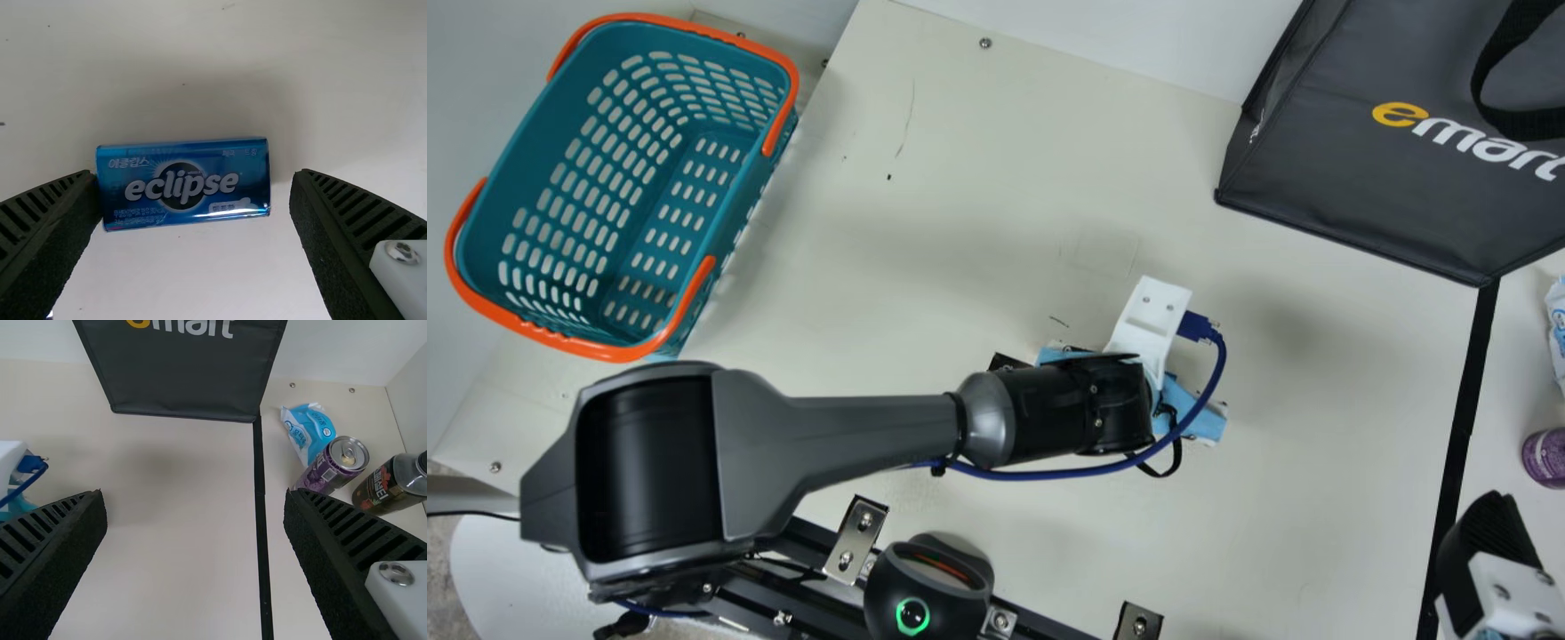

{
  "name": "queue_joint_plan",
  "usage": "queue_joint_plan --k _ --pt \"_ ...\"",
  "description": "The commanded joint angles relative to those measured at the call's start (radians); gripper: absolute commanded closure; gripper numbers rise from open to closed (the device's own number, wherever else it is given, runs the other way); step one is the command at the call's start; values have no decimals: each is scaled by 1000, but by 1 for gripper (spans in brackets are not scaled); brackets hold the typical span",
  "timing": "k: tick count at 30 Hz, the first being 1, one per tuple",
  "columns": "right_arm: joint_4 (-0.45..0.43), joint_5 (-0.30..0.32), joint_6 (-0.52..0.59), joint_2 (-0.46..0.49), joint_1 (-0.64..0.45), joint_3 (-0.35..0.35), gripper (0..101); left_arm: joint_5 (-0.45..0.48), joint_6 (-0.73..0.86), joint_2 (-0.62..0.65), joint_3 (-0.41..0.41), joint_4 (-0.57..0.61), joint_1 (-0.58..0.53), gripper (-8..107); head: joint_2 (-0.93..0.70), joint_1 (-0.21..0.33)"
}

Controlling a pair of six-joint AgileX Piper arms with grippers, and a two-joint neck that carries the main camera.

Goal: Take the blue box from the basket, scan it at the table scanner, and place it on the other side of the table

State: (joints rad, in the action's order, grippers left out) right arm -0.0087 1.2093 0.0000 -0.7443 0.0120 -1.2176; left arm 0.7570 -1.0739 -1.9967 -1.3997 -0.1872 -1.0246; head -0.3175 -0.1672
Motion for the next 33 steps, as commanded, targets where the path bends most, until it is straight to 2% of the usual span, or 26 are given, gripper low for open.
queue_joint_plan --k 1,9,19,25,33 --pt "0 0 0 0 0 0 6 -21 2 28 16 -1 7 9 -4 29" --pt "0 0 0 0 0 0 6 -107 19 183 144 18 81 9 -4 29" --pt "0 0 0 0 0 0 6 -170 134 413 332 91 247 9 -4 29" --pt "0 0 0 0 0 0 6 -151 256 555 420 169 369 9 -4 29" --pt "-1 0 0 0 0 0 6 -53 412 740 499 258 519 9 -4 29"
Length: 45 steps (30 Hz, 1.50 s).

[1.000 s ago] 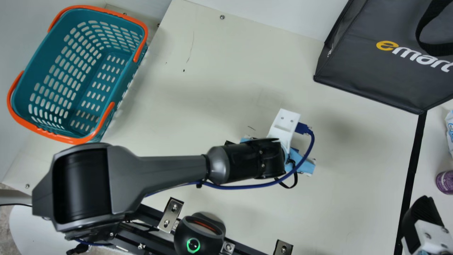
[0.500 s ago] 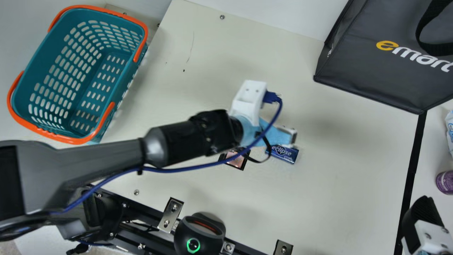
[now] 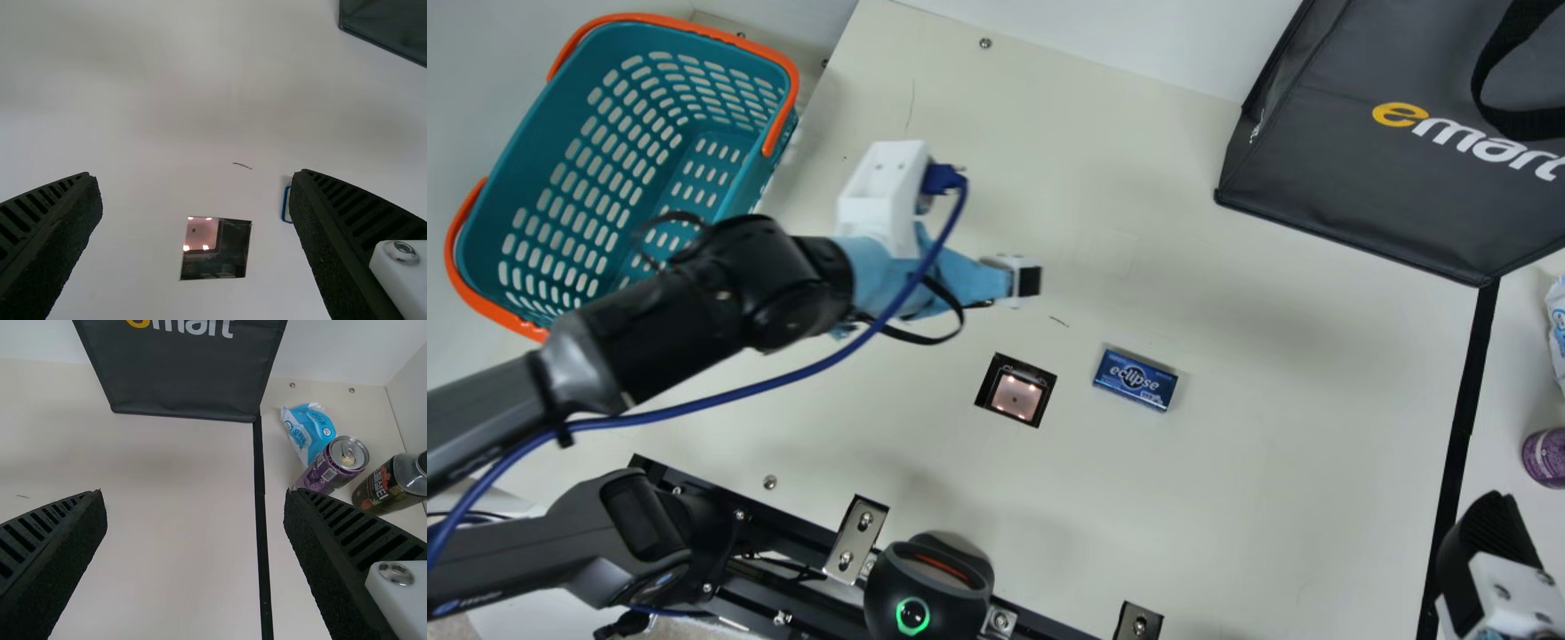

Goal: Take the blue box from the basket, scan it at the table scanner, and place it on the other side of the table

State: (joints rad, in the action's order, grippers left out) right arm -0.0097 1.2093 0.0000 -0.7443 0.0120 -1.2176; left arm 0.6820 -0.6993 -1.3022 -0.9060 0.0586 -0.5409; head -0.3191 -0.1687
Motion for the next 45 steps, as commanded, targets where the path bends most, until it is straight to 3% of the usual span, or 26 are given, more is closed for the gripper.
queue_joint_plan --k 1,9,24,33,45 --pt "0 0 0 0 0 0 6 36 51 63 11 18 51 9 -2 30" --pt "0 0 0 0 0 0 6 169 114 211 43 33 150 9 -2 30" --pt "0 0 0 0 0 0 6 416 76 503 70 -46 215 9 -2 30" --pt "0 0 0 0 0 0 6 417 74 504 71 -47 215 9 -2 30" --pt "1 0 0 0 0 0 6 417 74 504 71 -47 215 9 277 30"
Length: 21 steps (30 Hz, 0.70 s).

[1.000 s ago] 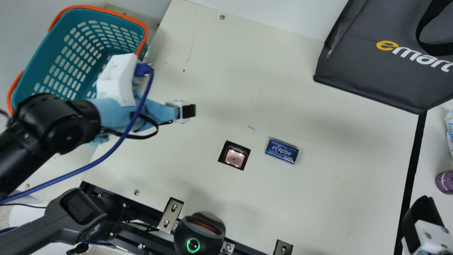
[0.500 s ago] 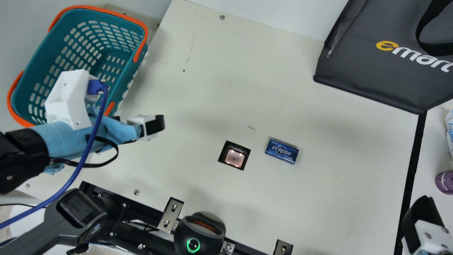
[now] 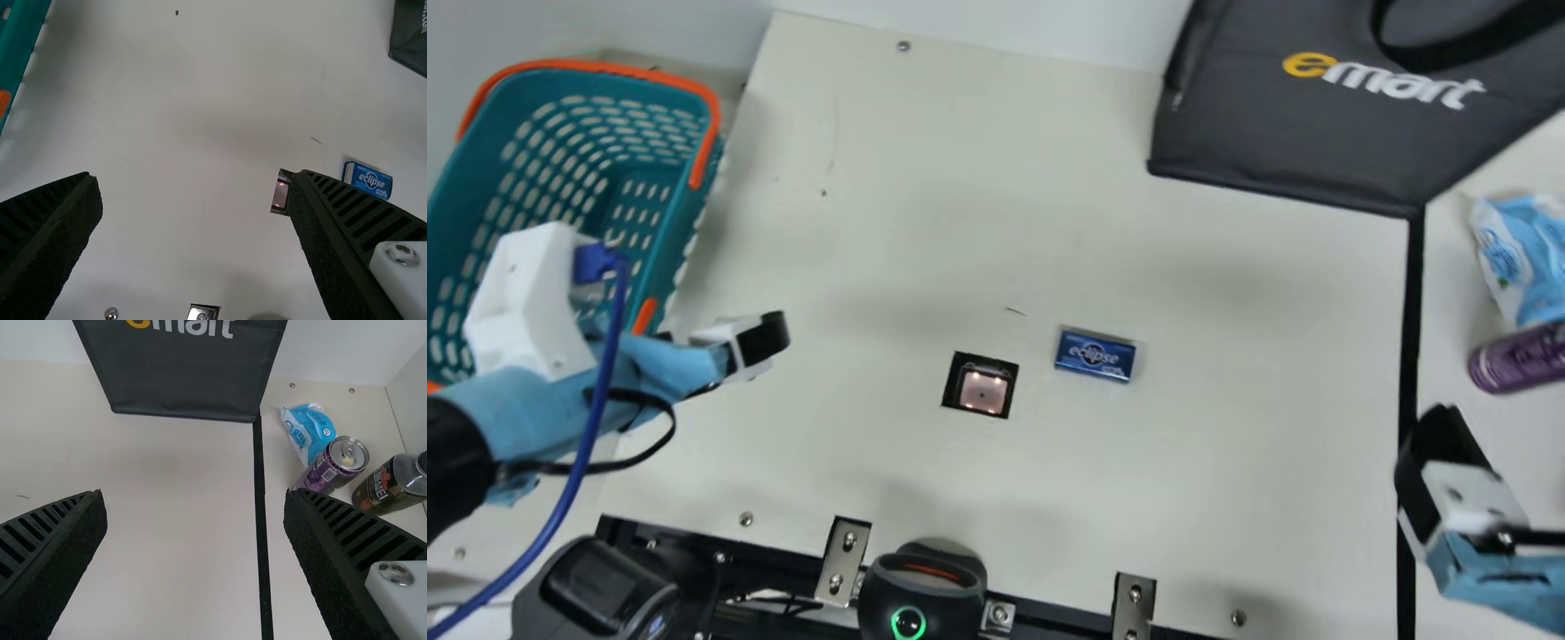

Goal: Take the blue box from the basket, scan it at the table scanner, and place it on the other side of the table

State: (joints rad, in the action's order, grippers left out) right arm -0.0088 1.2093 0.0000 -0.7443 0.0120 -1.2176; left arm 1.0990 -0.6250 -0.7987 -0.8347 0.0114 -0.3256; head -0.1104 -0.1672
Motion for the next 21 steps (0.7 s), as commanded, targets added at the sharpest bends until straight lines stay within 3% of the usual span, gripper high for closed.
queue_joint_plan --k 1,21 --pt "0 0 0 0 0 0 6 0 0 0 0 0 0 9 92 29" --pt "0 0 0 0 0 0 6 0 0 0 0 0 0 9 138 29"
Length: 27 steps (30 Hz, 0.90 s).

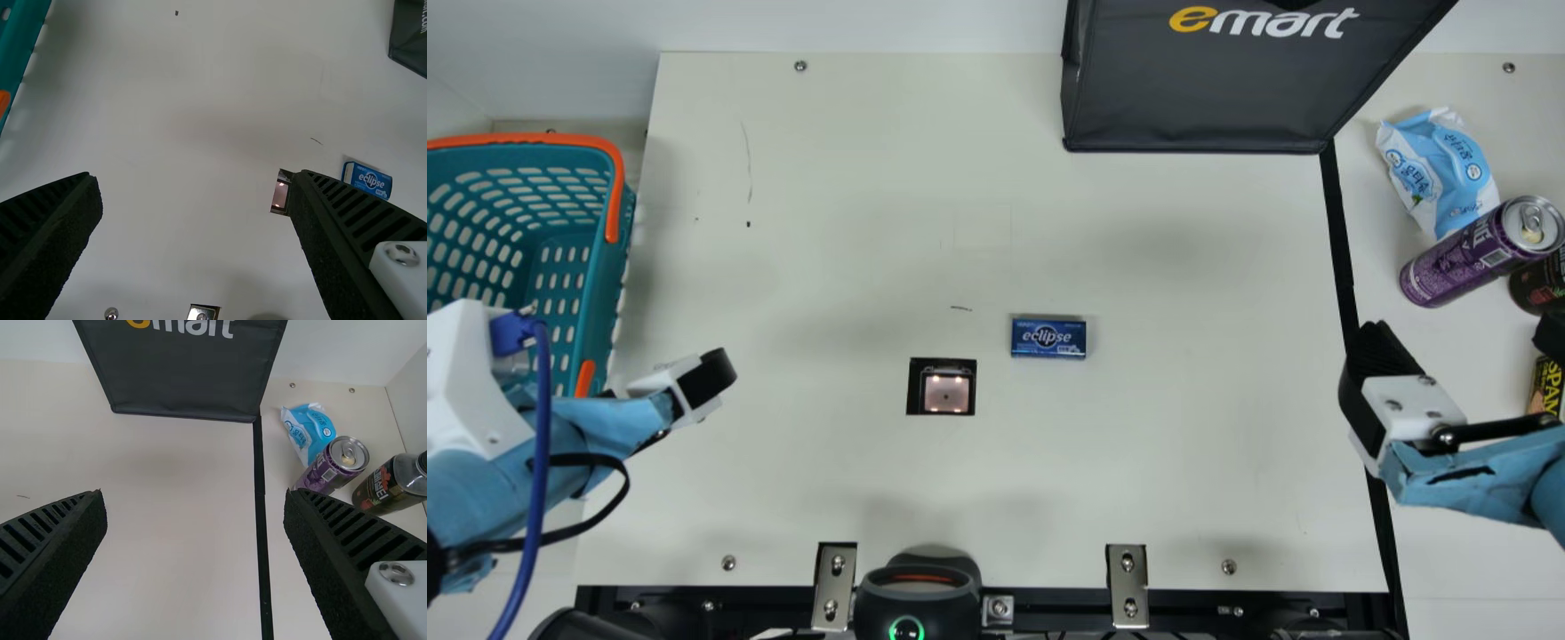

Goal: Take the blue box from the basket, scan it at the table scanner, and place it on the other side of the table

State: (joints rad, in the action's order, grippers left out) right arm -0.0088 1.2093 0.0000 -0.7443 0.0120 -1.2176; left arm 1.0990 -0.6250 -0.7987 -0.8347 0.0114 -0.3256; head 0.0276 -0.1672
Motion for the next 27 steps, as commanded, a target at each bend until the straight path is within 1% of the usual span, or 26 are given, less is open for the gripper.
queue_joint_plan --k 1,17,27 --pt "0 0 0 0 0 0 6 0 0 0 0 0 0 9 0 29" --pt "0 -1 2 -2 2 -1 6 0 0 0 0 0 0 9 0 29" --pt "26 -17 61 -28 66 8 6 0 0 0 0 0 0 9 0 29"
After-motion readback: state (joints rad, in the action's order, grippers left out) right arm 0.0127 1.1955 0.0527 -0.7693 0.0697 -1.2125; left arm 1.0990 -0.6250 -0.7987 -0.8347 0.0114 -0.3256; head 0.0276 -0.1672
